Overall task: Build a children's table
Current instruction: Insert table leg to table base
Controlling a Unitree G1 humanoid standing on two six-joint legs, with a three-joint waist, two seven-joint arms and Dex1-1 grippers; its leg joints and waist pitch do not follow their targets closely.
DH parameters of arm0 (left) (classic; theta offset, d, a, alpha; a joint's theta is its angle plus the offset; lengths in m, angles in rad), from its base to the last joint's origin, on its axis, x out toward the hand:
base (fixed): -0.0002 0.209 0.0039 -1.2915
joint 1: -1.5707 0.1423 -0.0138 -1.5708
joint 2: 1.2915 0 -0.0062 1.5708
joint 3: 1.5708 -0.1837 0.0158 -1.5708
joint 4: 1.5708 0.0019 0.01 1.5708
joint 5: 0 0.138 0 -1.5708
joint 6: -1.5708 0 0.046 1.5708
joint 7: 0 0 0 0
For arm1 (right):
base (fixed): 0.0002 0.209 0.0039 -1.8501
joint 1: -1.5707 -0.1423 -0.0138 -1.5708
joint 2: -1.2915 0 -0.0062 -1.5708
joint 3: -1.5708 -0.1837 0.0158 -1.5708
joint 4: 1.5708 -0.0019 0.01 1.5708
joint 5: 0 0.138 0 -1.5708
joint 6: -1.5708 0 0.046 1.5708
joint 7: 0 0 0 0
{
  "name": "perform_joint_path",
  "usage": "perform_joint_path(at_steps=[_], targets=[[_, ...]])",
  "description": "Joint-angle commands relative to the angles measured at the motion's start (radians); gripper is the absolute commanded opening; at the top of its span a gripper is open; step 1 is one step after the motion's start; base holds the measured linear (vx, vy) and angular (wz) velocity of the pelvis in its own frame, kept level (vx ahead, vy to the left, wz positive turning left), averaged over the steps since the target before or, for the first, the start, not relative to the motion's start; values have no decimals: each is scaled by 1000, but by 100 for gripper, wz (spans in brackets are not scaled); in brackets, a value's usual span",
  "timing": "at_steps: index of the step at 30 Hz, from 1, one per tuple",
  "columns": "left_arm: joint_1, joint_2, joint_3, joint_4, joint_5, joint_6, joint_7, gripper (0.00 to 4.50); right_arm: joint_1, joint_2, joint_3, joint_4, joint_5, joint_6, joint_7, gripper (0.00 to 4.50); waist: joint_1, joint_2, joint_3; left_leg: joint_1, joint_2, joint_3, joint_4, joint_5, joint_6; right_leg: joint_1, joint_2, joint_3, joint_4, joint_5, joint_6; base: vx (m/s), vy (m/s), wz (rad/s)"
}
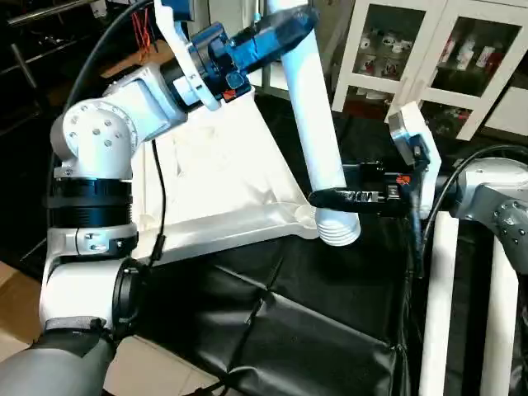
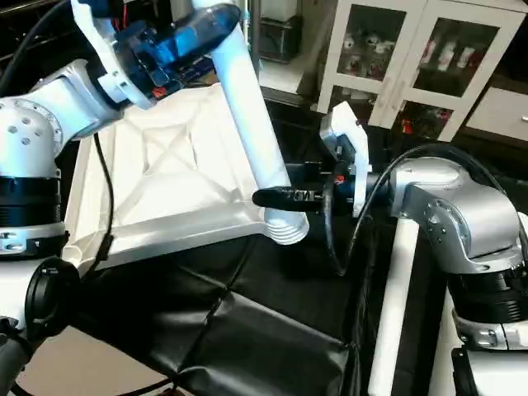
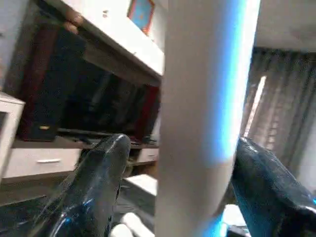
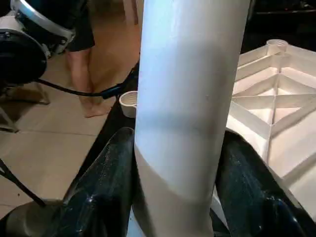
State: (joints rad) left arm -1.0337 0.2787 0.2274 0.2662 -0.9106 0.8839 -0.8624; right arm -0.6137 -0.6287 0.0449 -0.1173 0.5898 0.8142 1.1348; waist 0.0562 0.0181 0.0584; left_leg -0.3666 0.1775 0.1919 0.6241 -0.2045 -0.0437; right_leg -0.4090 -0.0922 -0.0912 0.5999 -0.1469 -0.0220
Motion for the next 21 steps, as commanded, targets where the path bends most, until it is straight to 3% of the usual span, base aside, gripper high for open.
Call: perform_joint_path(at_steps=[1,11,21], targets=[[-24,4,9,0,-15,11,-6,307,3,-7,-14,-31,19,8,8,189,2,5,-77,11,43,-24,-71,-159,32,61,-51,45,-65,-249,-225,0,0,0],[-33,-11,12,15,-8,11,22,223,10,-17,-1,-36,36,12,22,189,5,4,-74,12,44,-23,-71,-173,26,61,-53,45,-70,-290,-211,0,0,0],[-49,-48,53,38,3,-37,117,167,11,-6,12,-26,-5,-33,-3,189,5,-1,-75,9,43,-23,-69,-154,36,62,-53,44,-71,-287,-207,0,0,0]])
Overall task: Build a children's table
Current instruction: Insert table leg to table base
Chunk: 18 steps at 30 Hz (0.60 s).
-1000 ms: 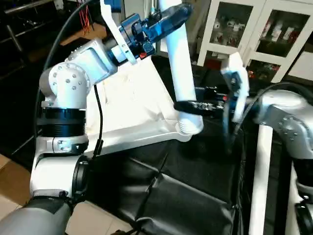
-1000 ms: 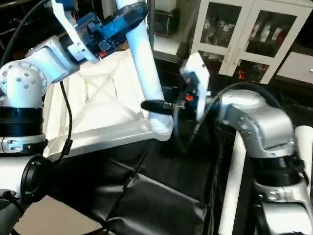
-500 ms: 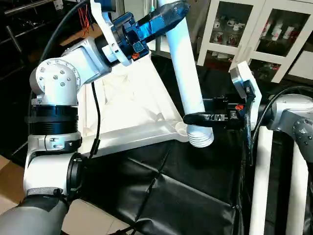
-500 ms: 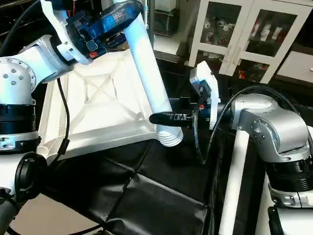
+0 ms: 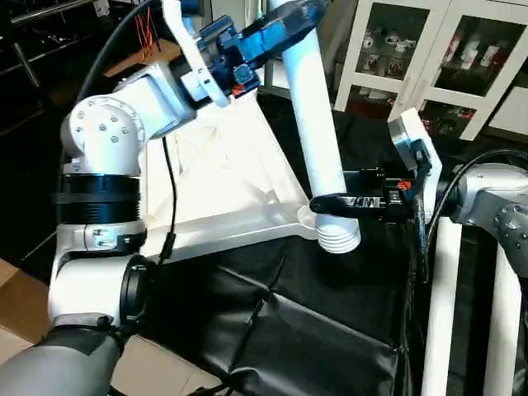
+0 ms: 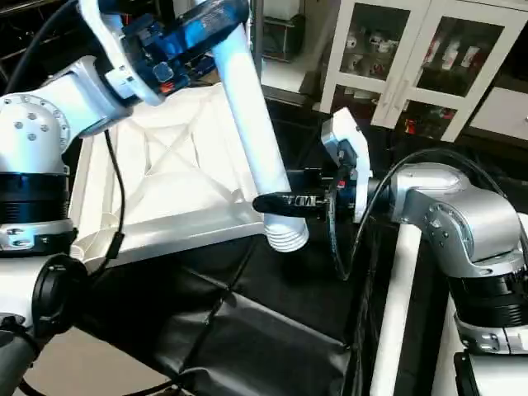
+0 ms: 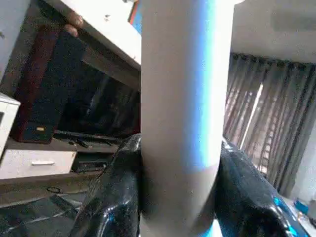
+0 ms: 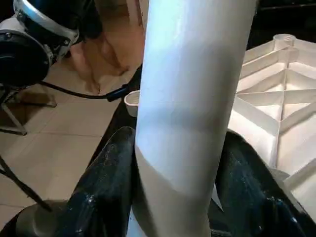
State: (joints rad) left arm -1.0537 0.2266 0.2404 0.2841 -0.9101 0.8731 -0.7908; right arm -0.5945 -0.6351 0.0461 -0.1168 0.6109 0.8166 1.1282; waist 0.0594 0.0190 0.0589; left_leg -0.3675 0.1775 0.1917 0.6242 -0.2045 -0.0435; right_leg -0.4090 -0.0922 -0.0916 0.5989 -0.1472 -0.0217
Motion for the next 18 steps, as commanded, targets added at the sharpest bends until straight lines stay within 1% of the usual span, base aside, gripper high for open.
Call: perform_joint_path(at_steps=[1,4,7,8,10,12,13,14,15,16,17,18], targets=[[-29,5,40,20,3,-26,46,167,-9,1,10,-26,-27,-36,3,189,2,-2,-75,10,42,-22,-69,-155,36,62,-53,44,-70,-290,-205,0,0,0],[-32,8,45,43,4,-29,45,166,-11,3,18,-19,-44,-58,-16,189,1,-1,-75,10,42,-23,-70,-155,34,61,-52,44,-71,-296,-200,0,0,0],[-33,7,46,48,5,-31,48,166,-11,3,19,-19,-45,-58,-18,189,1,-1,-75,10,42,-23,-70,-154,37,61,-52,44,-71,-296,-199,0,0,0],[-34,7,46,54,15,-44,56,166,-16,6,21,-12,-53,-60,-35,245,2,-1,-76,10,42,-22,-69,-153,37,61,-53,44,-72,-295,-199,0,0,0],[-40,3,51,61,26,-61,77,166,-27,18,17,6,-68,-67,-65,245,1,0,-76,9,43,-23,-69,-153,36,61,-52,44,-70,-287,-201,0,0,0],[-50,0,44,71,68,-104,116,166,-40,30,13,28,-90,-87,-99,278,-3,-1,-76,8,40,-24,-69,-154,29,61,-51,42,-72,-292,-192,0,0,0],[-50,0,42,72,72,-107,119,166,-40,30,13,29,-94,-90,-102,278,-4,-1,-75,9,40,-23,-69,-161,24,62,-52,42,-73,-305,-188,0,0,0],[-64,-2,-18,89,222,-216,244,164,-66,73,34,82,-222,-204,-239,290,-5,0,-75,10,43,-25,-70,-161,17,58,-52,43,-74,-312,-178,0,0,0],[-66,-4,-19,90,228,-219,254,164,-68,77,34,86,-230,-211,-250,297,-6,0,-75,9,45,-28,-71,-158,11,56,-53,43,-75,-313,-171,0,0,0],[-72,-15,-18,95,253,-235,314,164,-78,100,38,110,-274,-253,-310,297,-11,-1,-76,11,38,-24,-69,-167,6,58,-50,41,-76,-322,-158,0,0,0],[-76,-23,-13,98,260,-240,351,164,-83,115,38,124,-296,-277,-345,304,-13,0,-76,10,41,-25,-69,-161,-2,56,-52,43,-72,-308,-163,0,0,0],[-79,-31,-13,102,281,-257,394,164,-87,130,36,135,-305,-288,-373,304,-14,-3,-76,7,40,-25,-69,-156,-1,59,-52,42,-72,-299,-164,0,0,0]])
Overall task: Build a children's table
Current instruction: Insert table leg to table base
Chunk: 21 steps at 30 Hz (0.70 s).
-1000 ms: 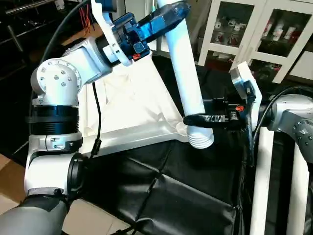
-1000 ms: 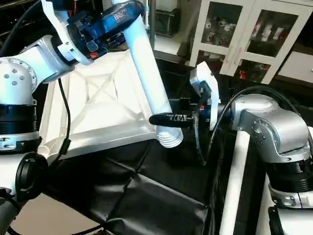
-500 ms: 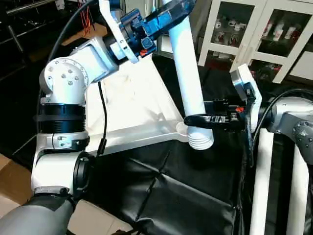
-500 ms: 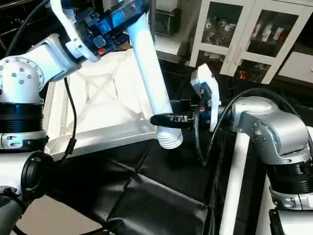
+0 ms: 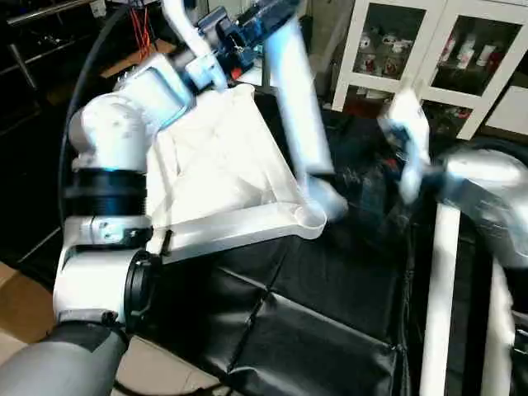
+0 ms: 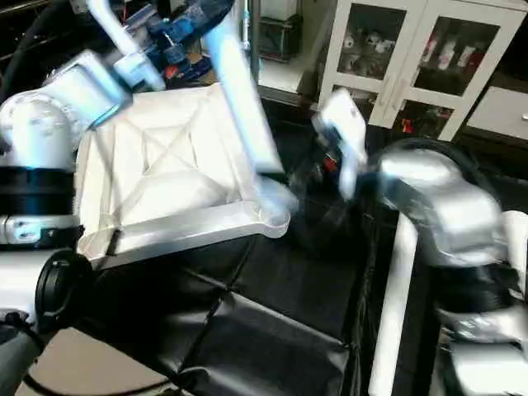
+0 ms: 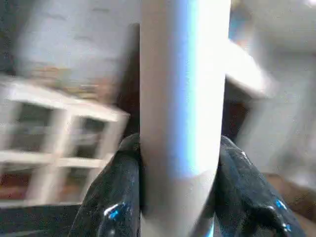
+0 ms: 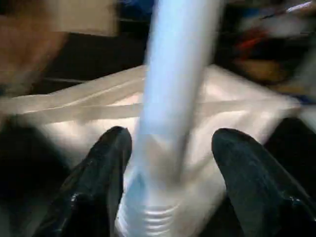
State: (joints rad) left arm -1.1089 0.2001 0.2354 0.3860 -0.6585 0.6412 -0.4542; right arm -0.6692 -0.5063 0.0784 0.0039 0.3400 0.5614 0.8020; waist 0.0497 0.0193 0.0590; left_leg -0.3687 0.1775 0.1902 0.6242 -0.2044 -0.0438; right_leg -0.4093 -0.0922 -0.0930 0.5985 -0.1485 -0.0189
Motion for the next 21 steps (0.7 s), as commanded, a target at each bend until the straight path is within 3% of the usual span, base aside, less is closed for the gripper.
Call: perform_joint_path(at_steps=[1,5,8,12,16,17,21], targets=[[-22,-11,-15,-6,41,-32,72,164,-13,15,5,19,-40,-41,-65,304,-3,-2,-79,10,40,-23,-69,-150,3,60,-51,43,-70,-285,-173,0,0,0],[-22,-61,-3,-21,34,-42,139,164,-9,85,44,1,-56,-41,-115,304,1,1,-89,6,45,-23,-63,-49,59,64,-51,47,-44,-75,-252,0,0,0],[-28,-83,2,-14,38,-54,156,164,-15,122,87,28,-110,-75,-156,304,1,0,-92,3,42,-22,-59,-17,87,65,-52,47,-37,-18,-275,0,0,0],[-28,-90,-5,-18,50,-56,154,164,-26,133,136,79,-197,-123,-201,304,0,2,-86,2,42,-19,-61,-55,81,61,-53,47,-46,-77,-272,0,0,0],[-29,-93,-6,-23,54,-59,168,164,-32,136,150,96,-228,-104,-225,304,-1,4,-85,5,44,-21,-64,-83,63,63,-51,48,-47,-92,-262,0,0,0],[-30,-90,-7,-23,56,-58,168,164,-35,134,148,102,-228,-84,-232,275,-2,4,-85,5,44,-22,-64,-80,63,63,-51,48,-45,-80,-263,0,0,0],[-32,-86,-5,-24,59,-57,166,164,-39,134,130,120,-226,-67,-236,247,-2,3,-86,4,43,-21,-63,-80,68,65,-53,49,-44,-69,-268,0,0,0]])
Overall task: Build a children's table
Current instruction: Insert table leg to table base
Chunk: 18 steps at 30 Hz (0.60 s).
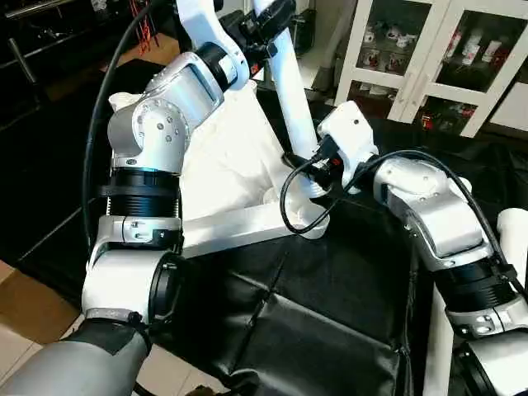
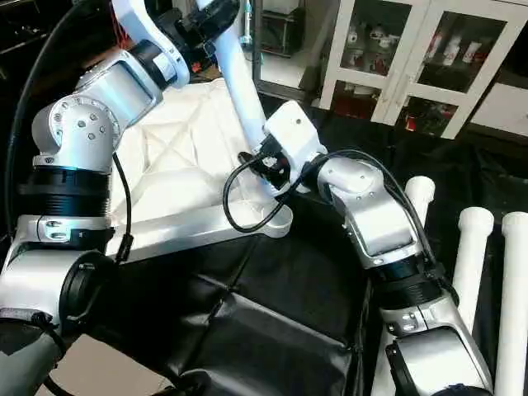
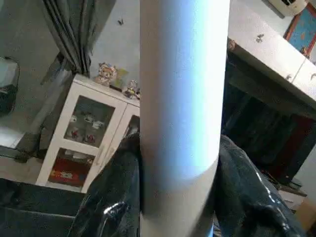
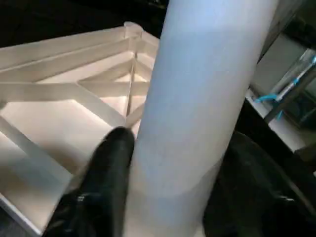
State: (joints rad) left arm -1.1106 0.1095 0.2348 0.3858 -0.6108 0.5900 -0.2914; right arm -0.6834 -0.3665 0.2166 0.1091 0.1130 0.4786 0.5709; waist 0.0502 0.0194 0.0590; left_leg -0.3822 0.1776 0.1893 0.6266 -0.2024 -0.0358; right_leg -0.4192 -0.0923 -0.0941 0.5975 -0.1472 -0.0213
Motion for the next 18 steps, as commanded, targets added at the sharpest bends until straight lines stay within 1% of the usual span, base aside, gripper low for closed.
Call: perform_joint_path(at_steps=[1,6,8,10,16,17,18], targets=[[-30,4,-4,-24,12,-6,3,164,-25,-6,-8,15,1,16,-5,232,-2,3,-87,17,43,-20,-64,-78,62,75,-53,50,-43,-65,-267,0,0,0],[-31,7,-7,-24,16,-4,-8,164,-25,-10,-22,19,6,13,11,207,-3,3,-87,17,43,-20,-64,-73,67,75,-52,49,-41,-58,-270,0,0,0],[-30,7,-7,-25,15,-3,-9,164,-25,-9,-28,19,10,10,15,205,-3,3,-86,19,43,-19,-64,-78,67,74,-52,50,-43,-63,-272,0,0,0],[-27,6,-10,-31,11,-1,-11,164,-25,-6,-43,12,30,6,36,204,-3,2,-87,17,43,-19,-64,-80,68,76,-52,50,-42,-63,-271,0,0,0],[-23,12,-28,-42,17,11,-30,164,-24,-8,-52,1,49,13,64,201,-4,3,-86,18,44,-20,-63,-89,67,74,-51,49,-43,-74,-271,0,0,0],[-21,16,-35,-44,19,19,-38,199,-25,-6,-59,-1,60,18,71,201,-4,2,-86,18,44,-20,-64,-93,67,74,-52,50,-44,-79,-270,0,0,0],[-14,20,-38,-55,-12,44,-90,199,-26,-4,-75,-8,88,29,88,201,-3,3,-86,18,44,-20,-64,-94,66,74,-52,49,-43,-81,-271,0,0,0]])
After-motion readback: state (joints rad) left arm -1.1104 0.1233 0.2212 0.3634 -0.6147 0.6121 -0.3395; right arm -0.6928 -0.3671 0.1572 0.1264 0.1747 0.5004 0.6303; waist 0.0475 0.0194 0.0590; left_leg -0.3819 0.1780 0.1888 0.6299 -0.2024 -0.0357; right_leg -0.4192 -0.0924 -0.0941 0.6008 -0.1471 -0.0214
